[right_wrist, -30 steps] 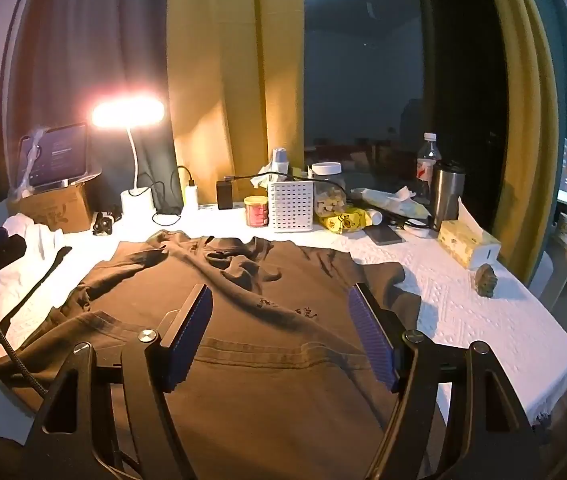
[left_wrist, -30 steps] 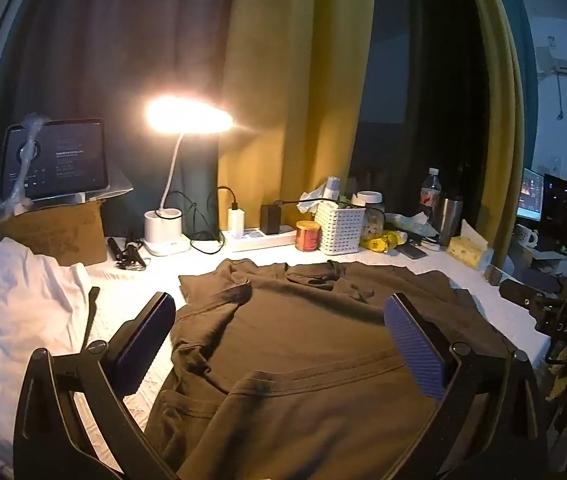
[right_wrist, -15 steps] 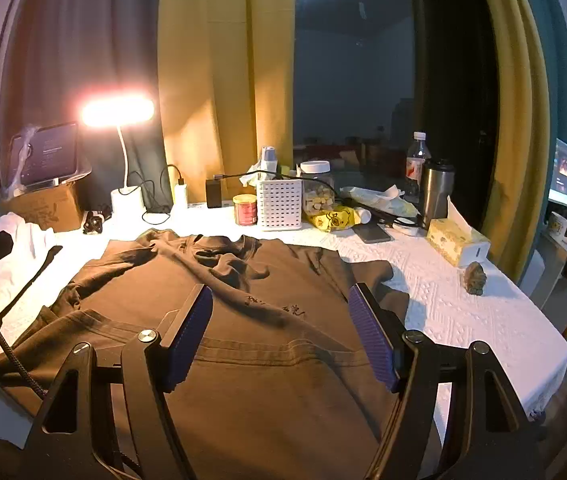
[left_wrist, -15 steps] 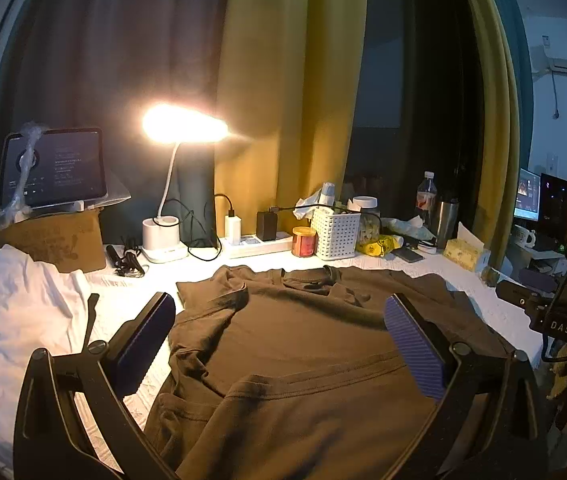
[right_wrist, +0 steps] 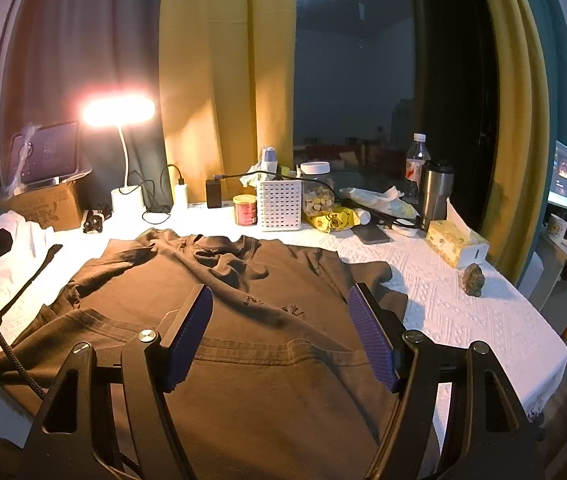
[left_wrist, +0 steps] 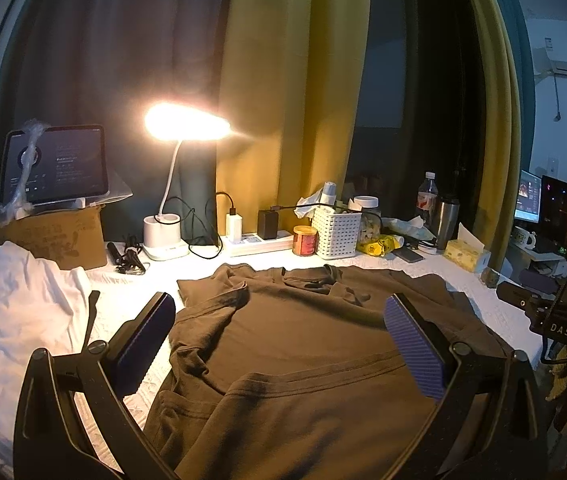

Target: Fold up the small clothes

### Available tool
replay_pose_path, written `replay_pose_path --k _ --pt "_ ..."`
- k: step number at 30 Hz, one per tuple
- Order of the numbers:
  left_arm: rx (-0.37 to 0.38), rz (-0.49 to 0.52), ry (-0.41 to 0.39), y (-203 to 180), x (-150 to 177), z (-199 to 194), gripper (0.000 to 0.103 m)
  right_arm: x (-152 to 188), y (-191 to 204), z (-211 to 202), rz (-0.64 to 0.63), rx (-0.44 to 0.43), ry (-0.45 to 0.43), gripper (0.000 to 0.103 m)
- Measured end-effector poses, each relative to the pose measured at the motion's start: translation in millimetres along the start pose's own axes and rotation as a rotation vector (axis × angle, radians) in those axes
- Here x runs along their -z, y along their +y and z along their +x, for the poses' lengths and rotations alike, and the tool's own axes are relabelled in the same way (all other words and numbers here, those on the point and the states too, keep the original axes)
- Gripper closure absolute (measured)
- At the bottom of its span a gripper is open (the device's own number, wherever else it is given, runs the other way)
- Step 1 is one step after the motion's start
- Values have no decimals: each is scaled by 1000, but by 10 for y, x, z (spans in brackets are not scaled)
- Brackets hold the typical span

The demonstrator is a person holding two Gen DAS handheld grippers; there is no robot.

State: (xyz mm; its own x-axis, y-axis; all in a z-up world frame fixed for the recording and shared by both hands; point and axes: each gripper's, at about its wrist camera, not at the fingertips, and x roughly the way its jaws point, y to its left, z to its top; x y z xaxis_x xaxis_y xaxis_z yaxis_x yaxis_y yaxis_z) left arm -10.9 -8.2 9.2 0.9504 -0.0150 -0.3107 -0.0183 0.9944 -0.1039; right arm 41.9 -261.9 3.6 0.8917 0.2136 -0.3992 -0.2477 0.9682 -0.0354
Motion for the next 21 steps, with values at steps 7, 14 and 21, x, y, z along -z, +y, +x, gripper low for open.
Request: replay_pose_path --k 7,14,21 --pt "-4 4 6 6 7 5 1 1 -5 -1 0 1 1 29" --pt "-21 18 11 -30 24 6 1 7 -7 -6 0 2 1 29" --pt "-21 17 7 -39 21 9 1 8 -7 -5 -2 2 1 29"
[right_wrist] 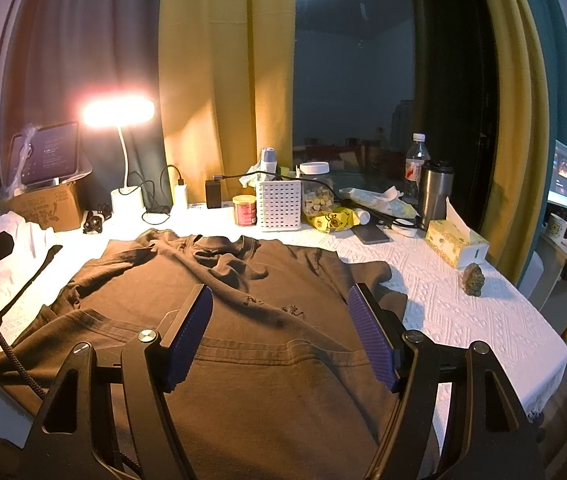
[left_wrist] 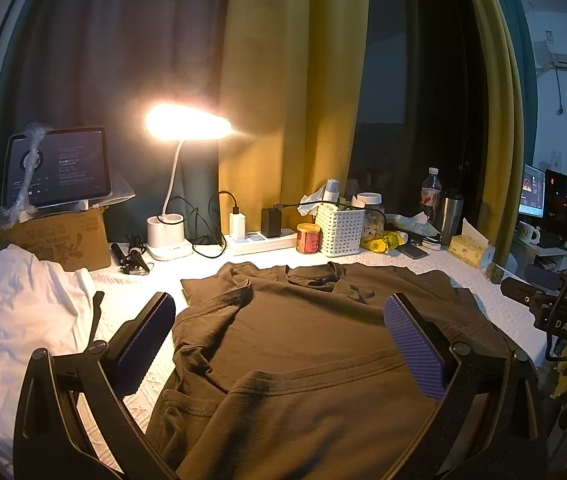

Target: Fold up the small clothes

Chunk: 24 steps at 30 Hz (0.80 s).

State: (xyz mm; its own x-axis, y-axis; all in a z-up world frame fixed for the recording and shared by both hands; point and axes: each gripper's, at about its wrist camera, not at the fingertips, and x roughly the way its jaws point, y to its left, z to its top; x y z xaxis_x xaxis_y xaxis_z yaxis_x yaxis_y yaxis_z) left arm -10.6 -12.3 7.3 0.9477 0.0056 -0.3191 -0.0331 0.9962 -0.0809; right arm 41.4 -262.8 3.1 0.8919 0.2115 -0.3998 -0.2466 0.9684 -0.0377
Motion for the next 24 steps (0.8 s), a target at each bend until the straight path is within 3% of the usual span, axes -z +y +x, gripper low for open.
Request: replay_pose_path --k 24 --pt "4 -4 -4 -6 -34 17 1 27 -37 5 3 1 4 29"
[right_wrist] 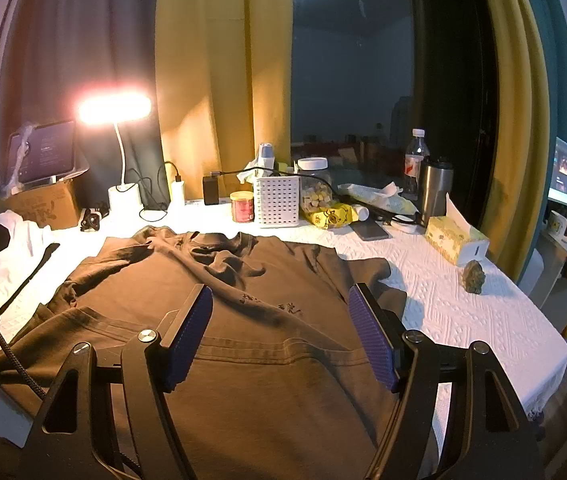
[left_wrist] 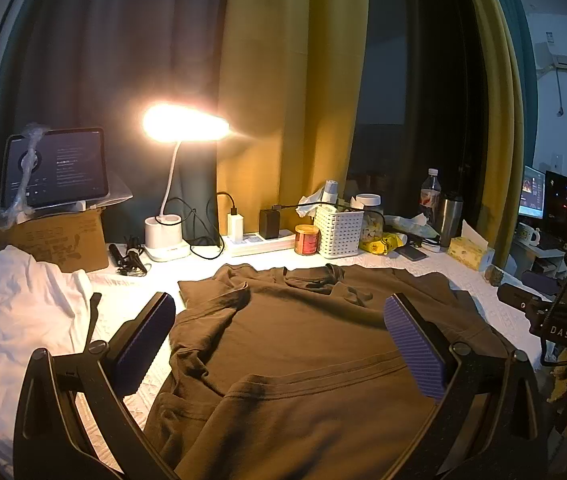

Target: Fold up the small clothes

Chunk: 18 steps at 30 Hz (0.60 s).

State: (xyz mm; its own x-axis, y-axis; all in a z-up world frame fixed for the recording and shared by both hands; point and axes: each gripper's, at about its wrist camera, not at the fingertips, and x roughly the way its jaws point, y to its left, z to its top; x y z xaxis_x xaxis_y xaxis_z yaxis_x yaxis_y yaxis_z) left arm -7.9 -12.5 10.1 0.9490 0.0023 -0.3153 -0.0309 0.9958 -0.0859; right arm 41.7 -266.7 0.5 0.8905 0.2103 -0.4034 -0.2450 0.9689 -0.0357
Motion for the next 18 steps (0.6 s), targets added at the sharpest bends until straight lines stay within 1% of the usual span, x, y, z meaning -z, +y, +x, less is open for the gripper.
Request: replay_pose_path --k 8,14,18 --pt "14 -3 19 -40 -20 110 1 17 -73 53 6 -6 16 29" --pt "48 -23 57 -53 -47 272 1 -1 -196 284 24 -6 48 29" --pt "37 -29 89 -88 -65 398 1 -14 -311 417 37 -4 68 29"
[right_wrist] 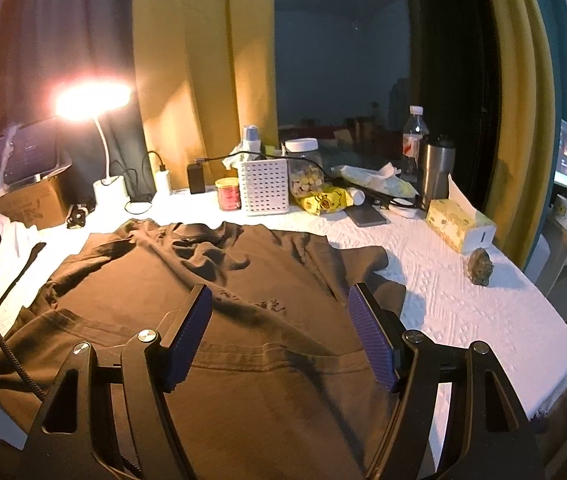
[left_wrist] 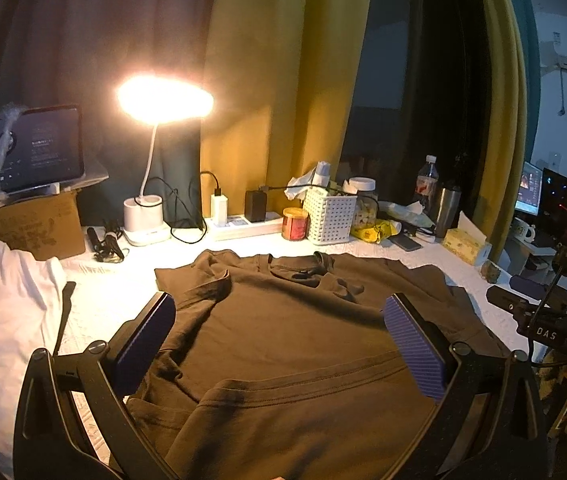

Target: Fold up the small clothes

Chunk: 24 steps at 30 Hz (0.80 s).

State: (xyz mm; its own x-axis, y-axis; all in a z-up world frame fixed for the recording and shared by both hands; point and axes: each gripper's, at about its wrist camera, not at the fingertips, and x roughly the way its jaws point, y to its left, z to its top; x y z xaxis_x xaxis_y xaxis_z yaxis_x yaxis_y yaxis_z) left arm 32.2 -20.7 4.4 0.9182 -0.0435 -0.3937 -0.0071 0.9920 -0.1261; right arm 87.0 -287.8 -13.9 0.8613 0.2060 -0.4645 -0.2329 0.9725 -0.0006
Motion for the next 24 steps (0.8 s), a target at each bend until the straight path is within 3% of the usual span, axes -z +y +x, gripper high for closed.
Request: replay_pose_path --k 24 --pt "-60 -31 122 -100 -335 971 1 -428 -643 989 1 29 114 29"
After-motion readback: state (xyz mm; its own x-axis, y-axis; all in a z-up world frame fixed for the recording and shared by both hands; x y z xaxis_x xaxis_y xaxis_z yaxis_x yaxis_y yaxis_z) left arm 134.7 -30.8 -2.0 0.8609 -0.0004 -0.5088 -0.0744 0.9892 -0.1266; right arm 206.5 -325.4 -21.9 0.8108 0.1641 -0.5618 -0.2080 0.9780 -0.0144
